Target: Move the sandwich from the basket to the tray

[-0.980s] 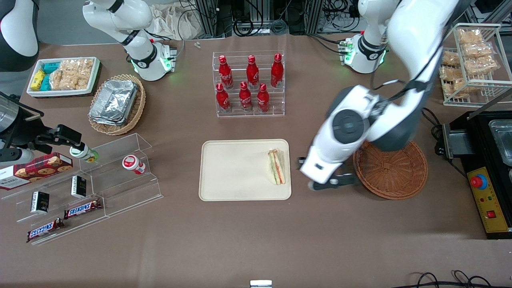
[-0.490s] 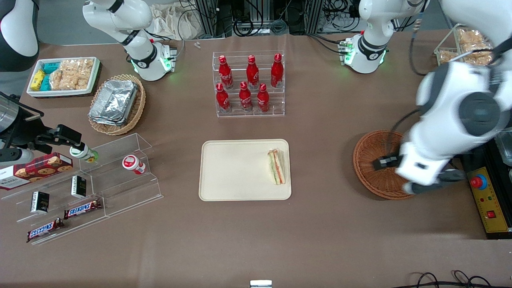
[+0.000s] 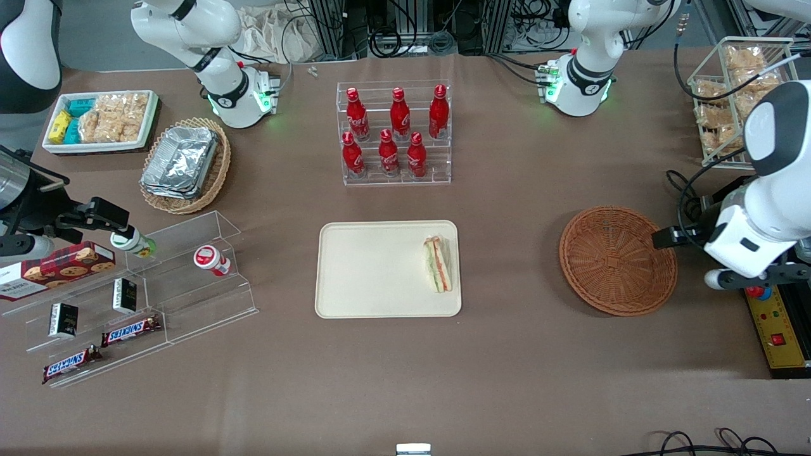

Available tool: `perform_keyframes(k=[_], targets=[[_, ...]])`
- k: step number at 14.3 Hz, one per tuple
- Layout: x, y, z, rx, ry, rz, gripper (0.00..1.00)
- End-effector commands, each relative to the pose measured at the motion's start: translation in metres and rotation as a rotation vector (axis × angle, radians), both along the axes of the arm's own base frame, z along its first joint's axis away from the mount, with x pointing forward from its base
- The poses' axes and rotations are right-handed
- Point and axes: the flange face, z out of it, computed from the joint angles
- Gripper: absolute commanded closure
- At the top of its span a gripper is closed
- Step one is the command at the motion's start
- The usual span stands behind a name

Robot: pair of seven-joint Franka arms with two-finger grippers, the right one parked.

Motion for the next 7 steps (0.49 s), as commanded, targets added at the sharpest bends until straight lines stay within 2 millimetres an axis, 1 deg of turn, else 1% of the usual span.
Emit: perform_keyframes(k=[1,2,4,7], targets=[[-0.016,0.014,0.001,-0.027,-0.012,-0.101,0.0],[-0.017,0.022,0.002,-0.034,-0.011,-0.114,0.0],[-0.013,0.014,0.003,-0.035,-0.012,-0.119,0.0],[-0.007,0.017,0.015,-0.026,-0.037,-0.134,0.0]])
